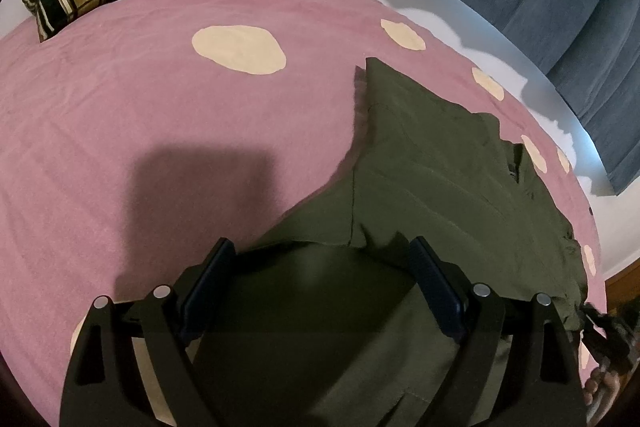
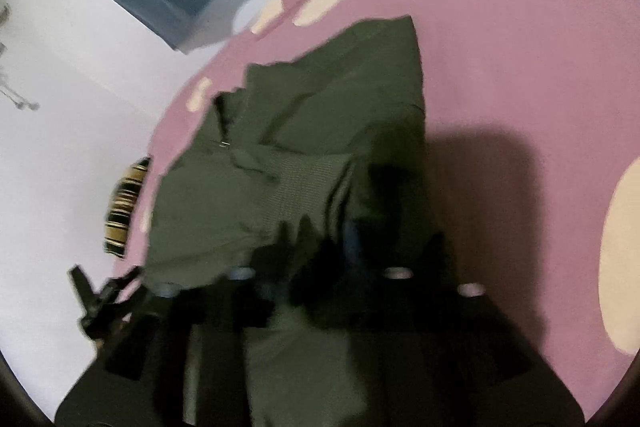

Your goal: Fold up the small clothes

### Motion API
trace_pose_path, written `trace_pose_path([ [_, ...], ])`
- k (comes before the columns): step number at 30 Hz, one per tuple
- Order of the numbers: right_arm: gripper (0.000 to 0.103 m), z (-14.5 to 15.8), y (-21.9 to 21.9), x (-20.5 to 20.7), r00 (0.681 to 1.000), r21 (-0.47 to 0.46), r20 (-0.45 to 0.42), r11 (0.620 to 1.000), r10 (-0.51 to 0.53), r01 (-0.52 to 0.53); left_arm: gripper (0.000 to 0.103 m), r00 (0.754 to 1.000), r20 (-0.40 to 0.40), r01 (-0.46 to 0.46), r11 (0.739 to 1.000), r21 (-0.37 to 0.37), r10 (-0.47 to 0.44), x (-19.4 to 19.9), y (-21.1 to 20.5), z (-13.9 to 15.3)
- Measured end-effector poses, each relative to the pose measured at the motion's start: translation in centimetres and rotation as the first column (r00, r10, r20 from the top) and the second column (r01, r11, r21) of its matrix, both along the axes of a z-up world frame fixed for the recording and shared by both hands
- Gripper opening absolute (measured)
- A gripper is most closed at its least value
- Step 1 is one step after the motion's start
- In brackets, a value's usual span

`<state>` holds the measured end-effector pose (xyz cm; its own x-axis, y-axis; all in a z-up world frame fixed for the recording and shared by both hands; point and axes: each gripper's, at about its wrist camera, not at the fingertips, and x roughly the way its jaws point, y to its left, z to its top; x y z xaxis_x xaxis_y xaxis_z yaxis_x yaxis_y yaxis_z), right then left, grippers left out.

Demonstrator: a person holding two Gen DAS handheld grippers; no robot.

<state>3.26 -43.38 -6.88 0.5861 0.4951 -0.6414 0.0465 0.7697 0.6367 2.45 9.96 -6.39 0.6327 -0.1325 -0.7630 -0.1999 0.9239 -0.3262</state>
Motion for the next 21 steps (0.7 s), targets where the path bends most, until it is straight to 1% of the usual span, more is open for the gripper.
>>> trace_pose_path([
  [1,0.068,0.5,-0.1,-0.6,1.000,0.007,0.016,1.000,-0.005,0.005,0.087,1.000,0.000,0.000,1.000,-0.001,0.000,0.0,0.0,0.0],
  [3,0.074,1.7,-0.4,-2.1,0.999,-0.017,0.050,1.000,-0.017,0.018,0.087,1.000,-0.002,0.001,1.000,-0.008,-0.001,0.0,0.1,0.1],
  [5,0.077,2.5,-0.8,-3.7,0.998,-0.039,0.067,0.999,-0.013,0.016,0.087,1.000,-0.006,0.001,0.999,-0.033,-0.001,-0.1,0.4,0.3],
  [8,0.083,2.8,-1.4,-5.5,0.998,-0.050,0.062,0.999,-0.013,0.016,0.087,1.000,-0.011,0.014,0.996,-0.086,-0.015,-0.5,0.9,0.8],
  [10,0.089,2.7,-1.9,-7.1,0.998,-0.052,0.054,0.999,-0.015,0.018,0.087,0.999,-0.010,0.040,0.993,-0.108,-0.041,-1.1,1.1,1.4],
  [14,0.095,2.3,-3.1,-10.1,0.999,-0.031,0.037,0.999,-0.017,0.018,0.087,0.993,0.014,0.121,0.988,-0.092,-0.120,-3.1,1.4,2.6],
  [17,0.099,1.8,-4.3,-12.7,0.999,0.032,0.021,0.999,-0.039,0.038,0.087,0.984,0.014,0.178,0.983,-0.053,-0.177,-5.1,2.0,3.0],
  [19,0.100,1.4,-4.6,-13.9,0.998,0.060,0.004,0.997,-0.055,0.055,0.087,0.974,0.000,0.225,0.974,-0.032,-0.225,-6.7,2.4,2.8],
  [21,0.100,0.7,-5.1,-15.3,0.998,0.100,-0.020,0.993,-0.056,0.058,0.087,0.957,-0.027,0.289,0.957,-0.028,-0.289,-8.4,2.9,2.3],
])
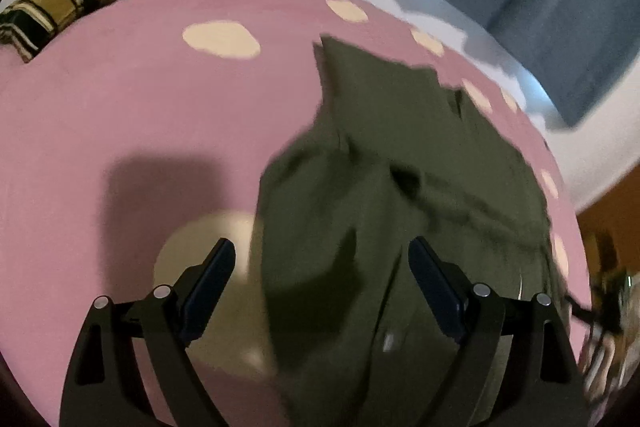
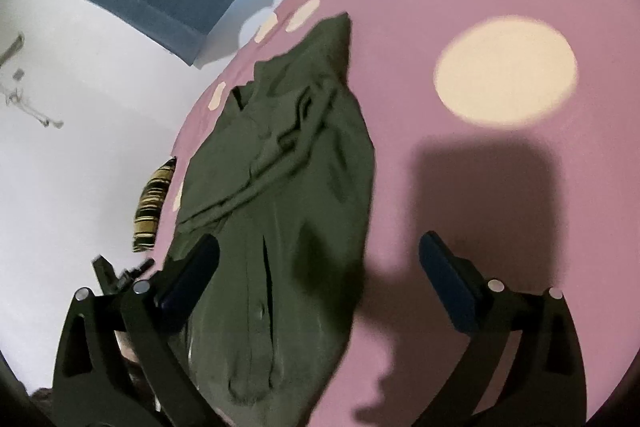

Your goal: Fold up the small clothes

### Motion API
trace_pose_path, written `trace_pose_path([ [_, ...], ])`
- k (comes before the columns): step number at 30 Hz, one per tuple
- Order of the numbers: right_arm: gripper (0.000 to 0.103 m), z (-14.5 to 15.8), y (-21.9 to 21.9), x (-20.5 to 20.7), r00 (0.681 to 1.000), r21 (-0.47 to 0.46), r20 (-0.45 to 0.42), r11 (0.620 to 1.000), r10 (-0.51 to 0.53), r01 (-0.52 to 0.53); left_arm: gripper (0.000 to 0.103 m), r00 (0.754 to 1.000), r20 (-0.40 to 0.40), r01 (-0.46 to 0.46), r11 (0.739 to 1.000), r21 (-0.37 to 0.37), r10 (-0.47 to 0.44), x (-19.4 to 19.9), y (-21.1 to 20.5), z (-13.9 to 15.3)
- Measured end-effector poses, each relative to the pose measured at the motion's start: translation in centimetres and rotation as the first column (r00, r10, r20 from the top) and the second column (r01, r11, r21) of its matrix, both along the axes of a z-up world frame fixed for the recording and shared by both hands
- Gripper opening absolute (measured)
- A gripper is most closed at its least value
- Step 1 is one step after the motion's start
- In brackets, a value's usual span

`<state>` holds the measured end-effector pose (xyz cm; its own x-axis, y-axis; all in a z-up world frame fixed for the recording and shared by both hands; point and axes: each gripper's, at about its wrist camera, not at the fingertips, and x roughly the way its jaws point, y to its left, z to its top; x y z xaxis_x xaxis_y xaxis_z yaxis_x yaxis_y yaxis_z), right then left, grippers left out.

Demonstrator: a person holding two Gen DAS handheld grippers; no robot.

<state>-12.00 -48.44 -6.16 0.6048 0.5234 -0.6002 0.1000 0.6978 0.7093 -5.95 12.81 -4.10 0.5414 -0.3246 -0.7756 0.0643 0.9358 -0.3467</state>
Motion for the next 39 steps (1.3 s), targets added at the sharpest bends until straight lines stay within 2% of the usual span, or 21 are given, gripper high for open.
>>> trace_pose_path([
  [3,0.100,-1.0,-0.2,-1.9,1.000,0.065,-0.014,0.998,0.018,-0.017,0.087,0.997,-0.021,0.068,0.998,-0.010,-0.069,-2.3,0.7,-0.7],
  [5,0.100,-0.9,0.0,-2.9,0.999,0.068,0.001,0.997,0.035,-0.035,0.087,0.994,-0.034,0.104,0.994,-0.035,-0.106,-3.4,1.0,-1.1],
  [9,0.100,-0.8,0.9,-4.0,0.996,0.110,0.013,0.990,0.083,-0.084,0.087,0.984,-0.042,0.163,0.977,-0.140,-0.170,-5.4,1.9,-1.7],
  [12,0.100,-0.7,1.6,-4.7,0.989,0.145,0.027,0.978,0.146,-0.149,0.087,0.975,-0.052,0.194,0.947,-0.257,-0.214,-6.0,2.1,-2.1],
  [15,0.100,-0.7,2.5,-5.0,0.980,0.144,0.028,0.969,0.198,-0.200,0.087,0.971,-0.060,0.204,0.929,-0.309,-0.233,-6.0,2.0,-2.4],
  [17,0.100,-0.7,3.5,-5.1,0.971,0.133,0.024,0.962,0.237,-0.238,0.087,0.970,-0.056,0.207,0.924,-0.320,-0.237,-6.0,1.9,-2.5],
  [21,0.100,-0.9,5.6,-5.3,0.949,0.118,0.012,0.942,0.315,-0.314,0.087,0.958,-0.068,0.236,0.897,-0.373,-0.280,-6.2,1.6,-2.7],
  [24,0.100,-0.8,7.2,-5.2,0.931,0.094,0.009,0.927,0.365,-0.364,0.087,0.950,-0.057,0.263,0.887,-0.380,-0.306,-7.0,1.2,-2.6],
  [28,0.100,-0.6,8.7,-5.0,0.904,0.110,0.017,0.898,0.427,-0.427,0.087,0.934,-0.077,0.278,0.845,-0.457,-0.349,-6.7,0.0,-3.2],
  [33,0.100,-0.6,9.2,-5.4,0.887,0.134,0.033,0.878,0.460,-0.460,0.086,0.934,-0.074,0.284,0.851,-0.443,-0.350,-6.3,-1.5,-3.3],
  [34,0.100,-0.6,9.2,-5.4,0.888,0.140,0.038,0.877,0.459,-0.459,0.084,0.935,-0.075,0.279,0.850,-0.446,-0.347,-6.2,-1.6,-3.3],
  [36,0.100,-0.6,9.2,-5.4,0.891,0.150,0.048,0.879,0.451,-0.452,0.070,0.939,-0.087,0.264,0.857,-0.442,-0.334,-6.2,-1.7,-3.5],
  [38,0.100,-0.5,9.4,-5.4,0.892,0.144,0.049,0.880,0.450,-0.452,0.044,0.944,-0.114,0.235,0.874,-0.425,-0.309,-6.5,-1.0,-3.9],
  [39,0.100,-0.4,9.6,-5.5,0.890,0.131,0.049,0.880,0.454,-0.456,0.040,0.946,-0.124,0.224,0.879,-0.420,-0.300,-6.4,-0.8,-4.1],
])
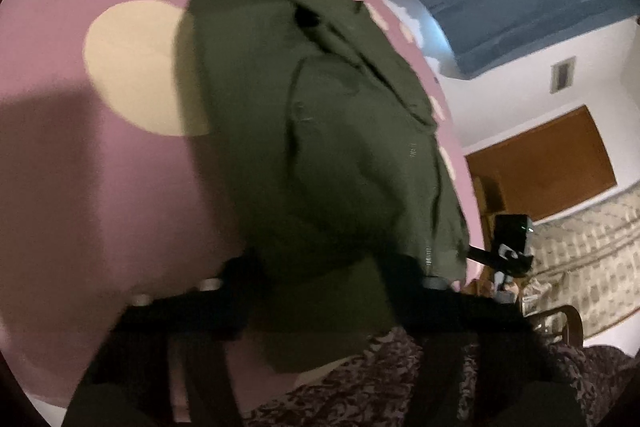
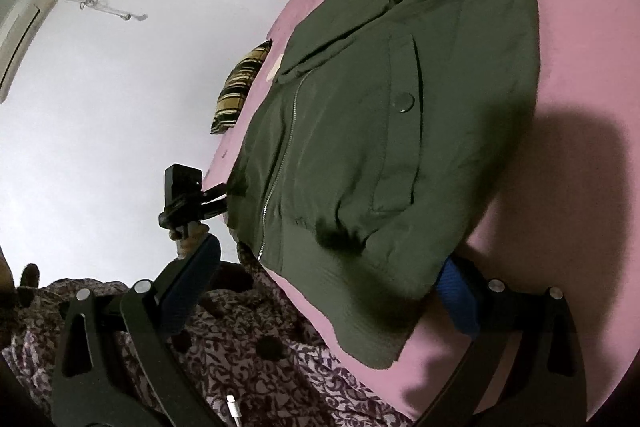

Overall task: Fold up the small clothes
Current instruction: 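Grasp the jacket hem with both grippers and lift it over the body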

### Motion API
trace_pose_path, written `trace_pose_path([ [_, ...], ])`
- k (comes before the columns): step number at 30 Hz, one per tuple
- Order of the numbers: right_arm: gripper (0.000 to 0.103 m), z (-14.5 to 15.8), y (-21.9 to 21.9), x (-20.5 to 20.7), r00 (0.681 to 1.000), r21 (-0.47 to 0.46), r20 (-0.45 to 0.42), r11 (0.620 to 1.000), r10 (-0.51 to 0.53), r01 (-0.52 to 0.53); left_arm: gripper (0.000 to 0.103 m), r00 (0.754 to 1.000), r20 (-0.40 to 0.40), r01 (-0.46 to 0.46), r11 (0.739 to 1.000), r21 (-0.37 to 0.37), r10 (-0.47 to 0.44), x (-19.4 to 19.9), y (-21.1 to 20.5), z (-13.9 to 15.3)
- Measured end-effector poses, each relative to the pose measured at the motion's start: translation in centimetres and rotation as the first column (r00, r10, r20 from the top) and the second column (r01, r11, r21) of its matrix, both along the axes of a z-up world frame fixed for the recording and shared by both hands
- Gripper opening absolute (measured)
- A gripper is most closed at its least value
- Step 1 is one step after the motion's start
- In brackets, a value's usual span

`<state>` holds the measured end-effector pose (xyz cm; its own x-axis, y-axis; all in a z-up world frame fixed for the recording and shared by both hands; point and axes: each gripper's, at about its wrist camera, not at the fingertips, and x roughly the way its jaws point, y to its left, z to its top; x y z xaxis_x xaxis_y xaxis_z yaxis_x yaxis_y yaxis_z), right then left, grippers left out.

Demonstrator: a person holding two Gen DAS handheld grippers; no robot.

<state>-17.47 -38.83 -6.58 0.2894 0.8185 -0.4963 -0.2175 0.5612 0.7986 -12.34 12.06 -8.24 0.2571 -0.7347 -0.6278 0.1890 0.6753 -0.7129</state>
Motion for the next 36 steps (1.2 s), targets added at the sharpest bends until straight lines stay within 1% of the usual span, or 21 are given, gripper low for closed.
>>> trace_pose_path([
  [2,0.100,0.1,0.3,-0.1,1.000,-0.035,0.011,0.999,0.012,-0.011,0.032,1.000,-0.021,-0.013,1.000,-0.012,0.012,0.2,0.3,-0.4],
  [3,0.099,0.2,0.7,-0.2,1.000,-0.070,0.017,0.997,0.021,-0.019,0.030,1.000,-0.019,-0.013,1.000,-0.004,0.013,0.1,0.2,-0.3],
  [5,0.090,0.3,1.1,-0.3,1.000,-0.110,0.025,0.994,0.012,-0.009,0.021,1.000,-0.005,-0.004,0.999,0.033,0.004,0.0,-0.2,-0.1],
  [6,0.065,0.4,0.8,-0.4,1.000,-0.124,0.024,0.992,-0.002,0.005,0.020,1.000,0.005,0.000,0.999,0.050,-0.001,0.0,-0.5,0.0],
  [7,0.034,0.2,0.3,-0.3,0.999,-0.151,0.009,0.988,-0.037,0.038,0.019,1.000,0.010,0.003,0.998,0.058,-0.004,-0.1,-0.6,0.2],
  [8,0.021,-0.4,-0.6,-0.1,0.996,-0.166,-0.028,0.983,-0.083,0.077,0.018,1.000,0.016,0.009,0.998,0.066,-0.010,-0.2,-0.6,0.3],
  [9,0.019,-1.0,-1.3,-0.1,0.993,-0.150,-0.055,0.984,-0.104,0.095,0.018,1.000,0.021,0.017,0.997,0.073,-0.018,-0.1,-0.7,0.4],
  [10,0.018,-1.6,-1.8,-0.2,0.990,-0.103,-0.076,0.989,-0.116,0.108,0.017,0.999,0.029,0.023,0.996,0.080,-0.026,-0.2,-0.8,0.6],
  [11,0.018,-1.7,-1.9,-0.3,0.990,-0.094,-0.071,0.989,-0.125,0.118,0.017,0.999,0.032,0.025,0.996,0.084,-0.028,-0.2,-0.8,0.6],
  [13,0.017,-1.3,-1.6,-0.3,0.990,-0.114,-0.056,0.986,-0.128,0.121,0.017,0.999,0.032,0.027,0.996,0.088,-0.030,-0.1,-0.8,0.7],
  [14,0.016,-1.1,-1.6,-0.3,0.990,-0.101,-0.054,0.987,-0.132,0.126,0.017,0.999,0.034,0.029,0.996,0.087,-0.032,0.0,-0.8,0.8],
  [16,0.015,-0.9,-2.0,-0.4,0.988,-0.048,-0.058,0.989,-0.144,0.142,0.016,0.998,0.045,0.034,0.996,0.085,-0.038,0.0,-0.7,1.1],
  [18,0.015,-0.7,-2.7,-0.5,0.987,0.016,-0.055,0.988,-0.152,0.153,0.015,0.997,0.060,0.038,0.997,0.064,-0.042,0.0,-0.7,1.7],
  [21,0.014,0.6,-3.1,-0.5,0.987,0.124,-0.027,0.979,-0.161,0.163,0.013,0.994,0.097,0.054,0.999,-0.005,-0.053,0.2,-0.9,3.4],
  [23,0.014,1.6,-3.4,-0.3,0.986,0.188,-0.007,0.968,-0.166,0.165,0.013,0.991,0.116,0.068,0.995,-0.067,-0.059,0.7,-1.4,4.6],
  [24,0.014,2.1,-3.6,0.1,0.985,0.227,0.004,0.960,-0.171,0.166,0.013,0.990,0.126,0.075,0.992,-0.103,-0.062,1.3,-1.7,5.2],
  [26,0.013,3.0,-4.0,1.2,0.983,0.289,0.024,0.943,-0.179,0.165,0.012,0.989,0.138,0.080,0.986,-0.144,-0.060,2.1,-2.0,6.0],
  [28,0.013,3.9,-4.4,2.4,0.980,0.332,0.044,0.928,-0.193,0.168,0.012,0.987,0.154,0.077,0.975,-0.209,-0.045,3.7,-2.3,6.9],
  [30,0.013,4.7,-5.2,3.8,0.974,0.372,0.068,0.911,-0.217,0.177,0.012,0.988,0.156,0.062,0.964,-0.258,-0.022,5.0,-2.1,7.4],
  [32,0.012,5.5,-6.1,5.4,0.966,0.406,0.088,0.894,-0.243,0.188,0.012,0.989,0.149,0.027,0.951,-0.308,0.020,7.2,-1.8,7.7],
  [36,0.012,5.8,-8.2,10.4,0.948,0.485,0.075,0.842,-0.311,0.238,0.012,0.990,0.105,-0.049,0.926,-0.374,0.095,13.0,-1.7,7.4],
])
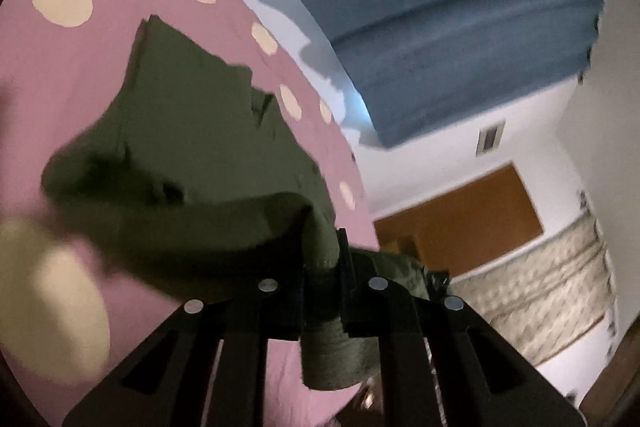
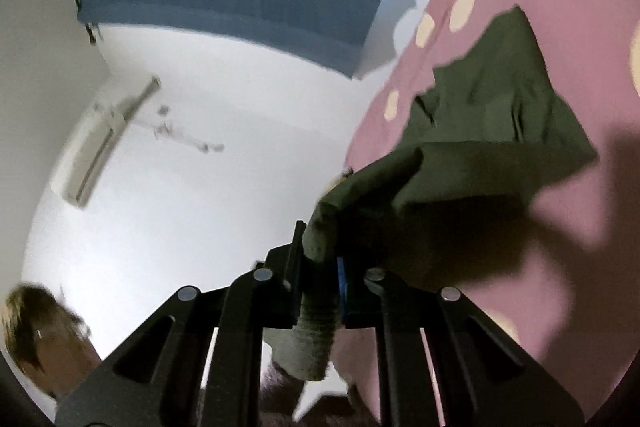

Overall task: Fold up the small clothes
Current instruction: 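Grasp the jacket hem with both grippers and lift it over the body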

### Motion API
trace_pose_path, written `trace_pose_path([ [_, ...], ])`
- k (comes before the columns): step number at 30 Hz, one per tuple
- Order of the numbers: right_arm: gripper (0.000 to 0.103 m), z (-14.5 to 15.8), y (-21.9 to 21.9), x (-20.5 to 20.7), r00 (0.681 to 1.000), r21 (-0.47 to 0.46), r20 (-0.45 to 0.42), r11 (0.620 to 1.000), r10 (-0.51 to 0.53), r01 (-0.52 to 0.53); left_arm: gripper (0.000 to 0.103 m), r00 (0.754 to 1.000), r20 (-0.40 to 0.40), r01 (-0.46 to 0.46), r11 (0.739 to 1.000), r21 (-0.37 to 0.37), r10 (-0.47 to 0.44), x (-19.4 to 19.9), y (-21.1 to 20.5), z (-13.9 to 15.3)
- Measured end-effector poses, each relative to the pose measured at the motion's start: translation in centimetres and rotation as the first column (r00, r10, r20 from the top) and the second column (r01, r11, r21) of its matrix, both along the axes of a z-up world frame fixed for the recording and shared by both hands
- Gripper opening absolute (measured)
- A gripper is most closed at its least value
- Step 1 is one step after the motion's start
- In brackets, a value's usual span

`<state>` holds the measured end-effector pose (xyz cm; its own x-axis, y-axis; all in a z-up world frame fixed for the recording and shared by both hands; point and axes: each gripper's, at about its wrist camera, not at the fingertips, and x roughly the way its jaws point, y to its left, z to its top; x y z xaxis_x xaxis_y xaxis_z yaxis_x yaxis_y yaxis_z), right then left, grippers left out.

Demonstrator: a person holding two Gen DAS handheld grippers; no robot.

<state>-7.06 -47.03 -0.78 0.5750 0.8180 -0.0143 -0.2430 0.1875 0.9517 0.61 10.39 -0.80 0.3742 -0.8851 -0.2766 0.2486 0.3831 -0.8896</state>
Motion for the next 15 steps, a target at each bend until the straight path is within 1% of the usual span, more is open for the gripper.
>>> trace_pose_path([
  [2,0.012,-0.3,-0.3,2.9,1.000,0.025,-0.022,1.000,-0.012,0.013,0.012,1.000,-0.022,-0.020,1.000,-0.005,0.020,2.5,-0.5,-0.3],
  [3,0.012,-0.6,-0.4,3.7,0.999,0.020,-0.026,1.000,-0.020,0.021,0.012,0.999,-0.038,-0.026,1.000,0.000,0.026,4.4,-1.0,-0.8],
  [5,0.012,-1.2,-0.6,6.7,0.998,0.029,-0.055,0.999,-0.036,0.038,0.012,0.997,-0.063,-0.037,0.999,0.022,0.038,6.7,-1.8,-1.6],
  [7,0.012,-2.1,-0.9,9.4,0.994,0.025,-0.095,0.998,-0.057,0.060,0.012,0.994,-0.098,-0.044,0.998,0.042,0.048,9.3,-2.5,-3.1],
  [10,0.013,-4.6,-1.6,13.3,0.980,0.020,-0.183,0.996,-0.084,0.089,0.012,0.984,-0.164,-0.054,0.997,0.061,0.064,12.2,-3.0,-5.3],
  [12,0.013,-6.6,-1.9,15.3,0.966,0.003,-0.240,0.995,-0.097,0.101,0.013,0.981,-0.181,-0.053,0.994,0.094,0.069,13.5,-3.3,-6.3],
  [15,0.014,-8.9,-1.9,17.1,0.945,-0.013,-0.308,0.994,-0.110,0.112,0.013,0.980,-0.189,-0.039,0.990,0.132,0.064,14.8,-3.8,-6.8],
])
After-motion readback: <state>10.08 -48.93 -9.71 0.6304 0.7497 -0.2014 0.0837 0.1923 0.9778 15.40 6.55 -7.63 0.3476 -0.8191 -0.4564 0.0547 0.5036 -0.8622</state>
